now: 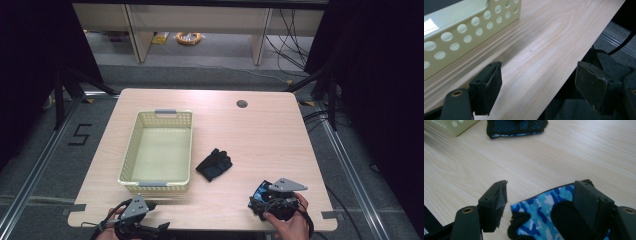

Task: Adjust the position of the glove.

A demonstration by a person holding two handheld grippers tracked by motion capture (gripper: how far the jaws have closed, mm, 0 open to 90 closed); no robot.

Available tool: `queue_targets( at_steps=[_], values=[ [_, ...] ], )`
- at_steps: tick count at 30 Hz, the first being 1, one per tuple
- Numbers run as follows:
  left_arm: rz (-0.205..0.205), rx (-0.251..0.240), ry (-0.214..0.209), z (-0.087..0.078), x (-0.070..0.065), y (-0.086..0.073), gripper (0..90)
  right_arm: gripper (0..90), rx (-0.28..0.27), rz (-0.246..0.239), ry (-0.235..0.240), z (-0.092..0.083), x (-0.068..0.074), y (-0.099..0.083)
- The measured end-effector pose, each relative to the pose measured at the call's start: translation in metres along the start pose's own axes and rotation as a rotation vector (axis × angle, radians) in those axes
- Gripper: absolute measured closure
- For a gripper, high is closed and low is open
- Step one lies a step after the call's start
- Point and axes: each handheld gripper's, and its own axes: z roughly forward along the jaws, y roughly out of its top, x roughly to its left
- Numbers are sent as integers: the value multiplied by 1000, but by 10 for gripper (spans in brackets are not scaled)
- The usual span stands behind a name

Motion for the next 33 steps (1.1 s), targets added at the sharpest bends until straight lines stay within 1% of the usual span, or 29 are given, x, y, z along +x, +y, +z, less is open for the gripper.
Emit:
queue_targets(
  at_steps=[1,2,3,4,5,8,9,10,11,12,13,14,15,16,17,18,19,20,21,22,24,26,27,28,29,30,31,32,33],
  values=[
    [-11,-11,3,1,-1,0,212,289,1,0,4,0,0,0],
    [-22,-10,3,1,-1,0,212,289,3,1,10,0,0,0],
    [-32,-10,4,1,-1,-1,212,289,4,0,4,0,0,0],
    [-32,-10,4,1,-1,-1,212,289,4,0,4,0,0,0],
    [-19,-9,3,1,-1,0,212,287,5,-1,5,0,0,0],
    [-9,-9,3,1,0,0,212,287,13,-1,4,0,0,0],
    [-32,-10,3,1,-1,-1,212,287,13,2,22,2,-1,0],
    [-37,-17,4,2,-2,-1,212,287,26,-5,29,1,-1,0],
    [-36,-12,0,2,-1,-1,212,287,26,-4,30,1,-1,0],
    [-37,-17,2,2,-1,-1,212,286,14,-1,17,2,0,0],
    [-39,-19,3,2,-1,-1,212,282,10,-16,11,2,-1,0],
    [-37,-1,-8,1,-1,0,212,279,11,-19,1,2,-1,0],
    [-16,-12,-1,1,0,0,212,279,9,-24,3,3,-1,0],
    [-16,-18,1,1,0,0,212,279,19,-16,16,3,0,1],
    [-15,-15,0,1,0,0,212,279,17,-24,6,3,0,1],
    [-23,-29,4,2,-1,-1,212,279,19,-10,12,2,2,2],
    [-22,-25,1,2,0,0,212,279,6,-16,27,4,2,3],
    [-22,-25,1,2,0,0,212,279,6,-16,27,4,2,3],
    [-17,-16,-2,1,0,0,212,281,7,-2,23,4,7,6],
    [-19,-30,4,2,-1,0,212,285,3,-25,33,5,7,8],
    [-15,-12,-2,1,0,0,212,300,-6,-42,47,7,9,12],
    [-16,-22,5,2,0,0,212,325,-16,-46,62,10,15,18],
    [-11,-27,6,2,0,0,212,330,-15,-53,59,11,17,20],
    [-10,-19,5,1,0,0,212,339,-14,-55,62,13,20,24],
    [-12,-27,5,2,0,0,212,362,-14,-71,67,15,22,27],
    [-15,-12,-3,1,0,0,212,380,-12,-85,69,17,25,30],
    [-15,-12,-3,1,0,0,212,387,-20,-95,74,20,29,34],
    [-16,-20,0,1,0,0,212,404,-5,-107,88,23,32,37],
    [-18,-30,5,2,0,0,212,422,-11,-123,92,26,35,40]
  ],
)
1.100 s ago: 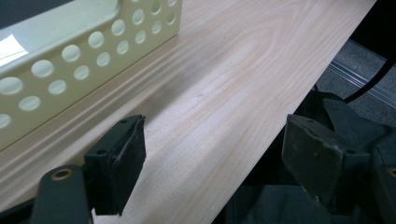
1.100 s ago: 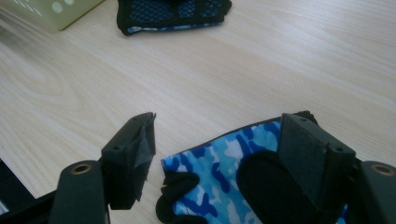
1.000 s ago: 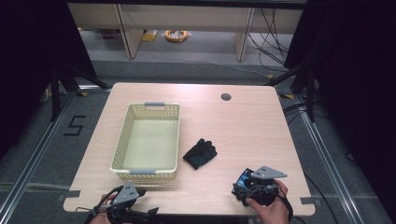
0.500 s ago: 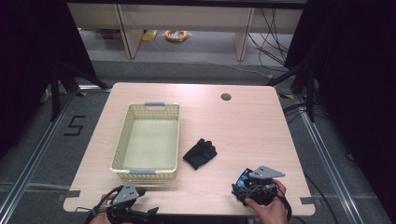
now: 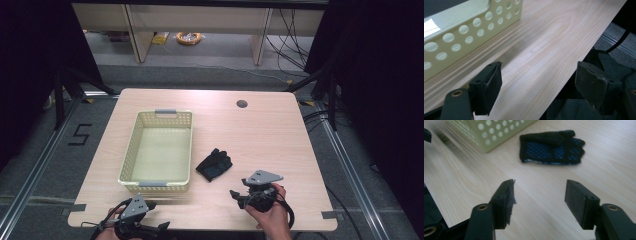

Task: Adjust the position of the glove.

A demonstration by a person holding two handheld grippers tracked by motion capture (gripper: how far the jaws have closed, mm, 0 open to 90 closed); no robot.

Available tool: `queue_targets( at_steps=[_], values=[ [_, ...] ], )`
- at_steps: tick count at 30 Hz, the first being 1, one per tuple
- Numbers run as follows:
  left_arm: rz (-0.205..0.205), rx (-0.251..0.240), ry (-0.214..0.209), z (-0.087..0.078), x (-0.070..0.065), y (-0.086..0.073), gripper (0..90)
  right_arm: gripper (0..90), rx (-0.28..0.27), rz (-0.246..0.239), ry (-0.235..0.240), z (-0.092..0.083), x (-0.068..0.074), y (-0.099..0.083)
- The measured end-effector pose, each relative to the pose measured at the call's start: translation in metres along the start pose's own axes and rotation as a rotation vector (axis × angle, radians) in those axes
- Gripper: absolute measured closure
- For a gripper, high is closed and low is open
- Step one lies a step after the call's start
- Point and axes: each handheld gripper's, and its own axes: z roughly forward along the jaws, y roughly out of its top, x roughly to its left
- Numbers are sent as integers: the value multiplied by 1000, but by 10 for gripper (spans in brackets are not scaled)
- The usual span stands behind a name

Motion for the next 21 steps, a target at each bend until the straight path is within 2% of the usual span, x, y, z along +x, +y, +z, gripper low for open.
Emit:
queue_targets(
  at_steps=[6,7,8,9,10,11,12,14,16,17,19,21],
  values=[
    [6,9,1,-1,1,0,212,484,11,-56,25,21,16,25],
    [6,9,1,-1,1,0,212,506,37,-43,31,24,20,29],
    [6,9,1,-1,1,0,212,506,37,-43,31,24,20,29],
    [32,28,7,-3,3,1,212,521,44,-48,32,28,22,33],
    [29,26,8,-3,3,1,212,524,63,-64,38,38,26,39],
    [29,26,8,-3,3,1,212,524,63,-64,38,38,26,39],
    [-9,0,-3,-1,0,0,212,531,72,-73,41,46,29,44],
    [-1,6,-2,-2,0,0,212,555,60,-79,35,53,31,47],
    [-2,5,-3,-2,0,0,212,559,69,-85,34,55,32,50],
    [3,9,-4,-2,0,1,212,559,67,-100,31,58,32,52],
    [0,6,-4,-2,0,0,212,578,77,-116,14,70,34,58],
    [-9,0,-3,-1,0,0,212,587,84,-111,11,78,33,60]
  ],
)
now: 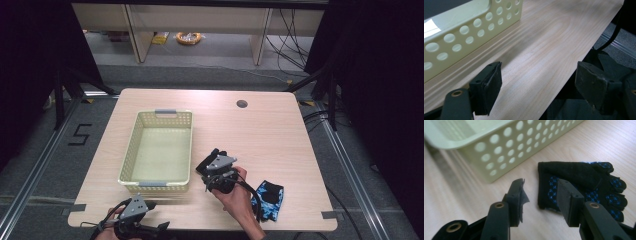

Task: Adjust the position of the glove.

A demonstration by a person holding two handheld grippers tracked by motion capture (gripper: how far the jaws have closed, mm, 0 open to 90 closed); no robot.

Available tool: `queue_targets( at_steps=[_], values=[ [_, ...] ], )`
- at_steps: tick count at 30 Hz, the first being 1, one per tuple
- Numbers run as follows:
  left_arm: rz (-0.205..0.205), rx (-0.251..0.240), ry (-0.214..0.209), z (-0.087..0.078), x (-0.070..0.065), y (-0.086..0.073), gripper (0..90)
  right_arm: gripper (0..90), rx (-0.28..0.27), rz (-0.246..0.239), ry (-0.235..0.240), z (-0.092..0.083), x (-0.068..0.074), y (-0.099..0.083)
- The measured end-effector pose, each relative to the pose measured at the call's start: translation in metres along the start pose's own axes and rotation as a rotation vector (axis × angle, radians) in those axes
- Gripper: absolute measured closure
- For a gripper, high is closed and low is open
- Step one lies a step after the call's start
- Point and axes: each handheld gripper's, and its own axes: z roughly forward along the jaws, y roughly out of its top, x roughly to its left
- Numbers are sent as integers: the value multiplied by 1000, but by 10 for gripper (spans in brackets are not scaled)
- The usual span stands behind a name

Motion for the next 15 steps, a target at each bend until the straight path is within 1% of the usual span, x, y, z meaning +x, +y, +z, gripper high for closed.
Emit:
queue_targets(
  at_steps=[1,2,3,4,5,6,7,8,9,10,11,12,13,14,15],
  values=[
    [0,0,0,0,0,0,212,587,0,0,0,0,0,0],
    [21,16,0,-1,2,1,212,591,6,8,-7,4,-1,1],
    [4,4,-4,-1,0,0,212,599,18,-10,-16,12,-3,3],
    [1,3,-5,0,0,0,212,599,26,-7,-18,15,-3,4],
    [1,3,-5,0,0,0,212,600,25,8,-23,19,-2,4],
    [9,8,-2,-1,1,0,212,601,41,-7,-19,21,-3,5],
    [10,8,-2,-1,1,0,212,602,35,-11,-27,24,-3,6],
    [0,0,-2,0,0,0,212,602,39,2,-22,27,-1,6],
    [1,1,-3,0,0,0,212,601,47,-25,-25,28,-3,8],
    [1,2,-3,0,0,0,212,604,45,-8,-40,31,0,8],
    [1,2,-3,0,0,0,212,604,60,-5,-32,31,-1,9],
    [0,3,-7,-1,0,0,212,604,53,-29,-46,33,-3,9],
    [0,3,-7,-1,0,0,212,604,53,-29,-46,33,-3,9],
    [4,5,-7,-1,0,0,212,604,72,-22,-52,36,-5,8],
    [3,6,-8,-1,0,0,212,608,76,-29,-60,37,-6,8]
  ],
)
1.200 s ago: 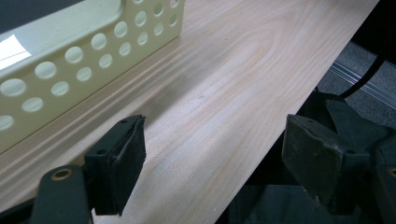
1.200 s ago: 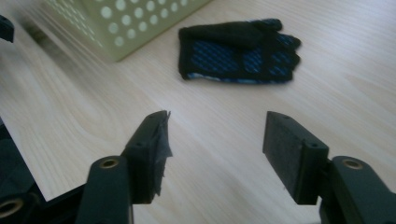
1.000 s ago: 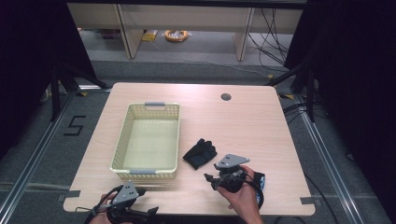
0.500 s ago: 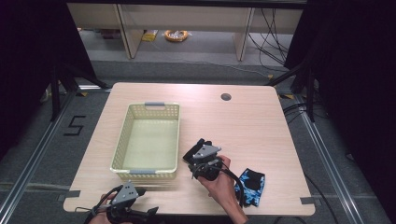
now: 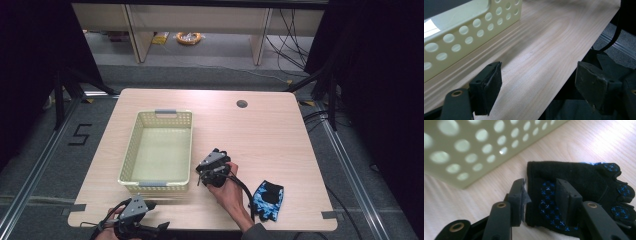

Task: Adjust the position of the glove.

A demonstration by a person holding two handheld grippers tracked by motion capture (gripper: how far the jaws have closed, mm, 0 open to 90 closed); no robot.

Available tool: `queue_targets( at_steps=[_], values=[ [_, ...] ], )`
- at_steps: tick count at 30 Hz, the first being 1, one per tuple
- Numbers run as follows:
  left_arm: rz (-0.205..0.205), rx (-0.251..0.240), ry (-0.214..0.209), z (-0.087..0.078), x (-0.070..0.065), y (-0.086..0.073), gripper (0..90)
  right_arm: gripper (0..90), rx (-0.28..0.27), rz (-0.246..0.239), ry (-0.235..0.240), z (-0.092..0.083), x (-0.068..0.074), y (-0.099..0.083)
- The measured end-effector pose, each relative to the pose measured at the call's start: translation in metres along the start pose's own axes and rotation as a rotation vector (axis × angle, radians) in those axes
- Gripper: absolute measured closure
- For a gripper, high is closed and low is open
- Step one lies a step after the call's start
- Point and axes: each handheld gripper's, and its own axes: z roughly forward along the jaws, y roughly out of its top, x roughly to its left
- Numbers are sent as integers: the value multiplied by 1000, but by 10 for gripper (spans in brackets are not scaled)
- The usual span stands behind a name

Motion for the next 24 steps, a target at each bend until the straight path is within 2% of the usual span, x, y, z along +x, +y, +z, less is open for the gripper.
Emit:
queue_targets(
  at_steps=[2,6,7,8,9,10,11,12,14,15,16,17,19,20,21,22,23,24],
  values=[
    [-5,-6,4,0,0,0,211,633,8,3,-7,2,0,-1],
    [4,1,3,0,0,0,212,670,9,-44,-25,4,0,-2],
    [3,-1,4,1,0,0,212,676,10,-64,-17,4,-1,-1],
    [-2,-5,3,1,-1,0,212,682,7,-37,-21,4,0,-2],
    [-2,-5,3,1,-1,0,212,682,7,-37,-21,4,0,-2],
    [-17,11,-11,0,-1,0,212,808,-1,-37,0,2,-2,-2],
    [-9,-7,3,1,-1,0,213,885,-5,-17,16,1,-1,-2],
    [-1,-3,2,0,0,0,213,887,-32,-12,18,2,-1,-4],
    [-2,-3,-1,0,0,0,213,888,-28,-14,22,3,-2,-4],
    [-2,-17,3,0,0,0,213,889,-20,-5,42,2,-3,-5],
    [-4,-19,3,0,0,0,213,889,-35,4,39,1,-5,-5],
    [12,3,3,-1,1,0,213,889,-49,6,40,-4,-8,-4],
    [11,3,4,-1,1,0,213,891,-72,11,46,-7,-10,-3],
    [11,3,4,-1,1,0,213,891,-60,-6,52,-10,-12,-3],
    [-9,-11,5,0,0,0,213,891,-66,-2,50,-12,-12,-2],
    [-7,-11,3,0,0,0,214,891,-81,17,46,-13,-11,-2],
    [4,8,1,-1,1,0,214,892,-76,-1,53,-17,-13,0],
    [11,5,5,-1,1,0,214,893,-87,5,55,-21,-13,2]
  ],
)
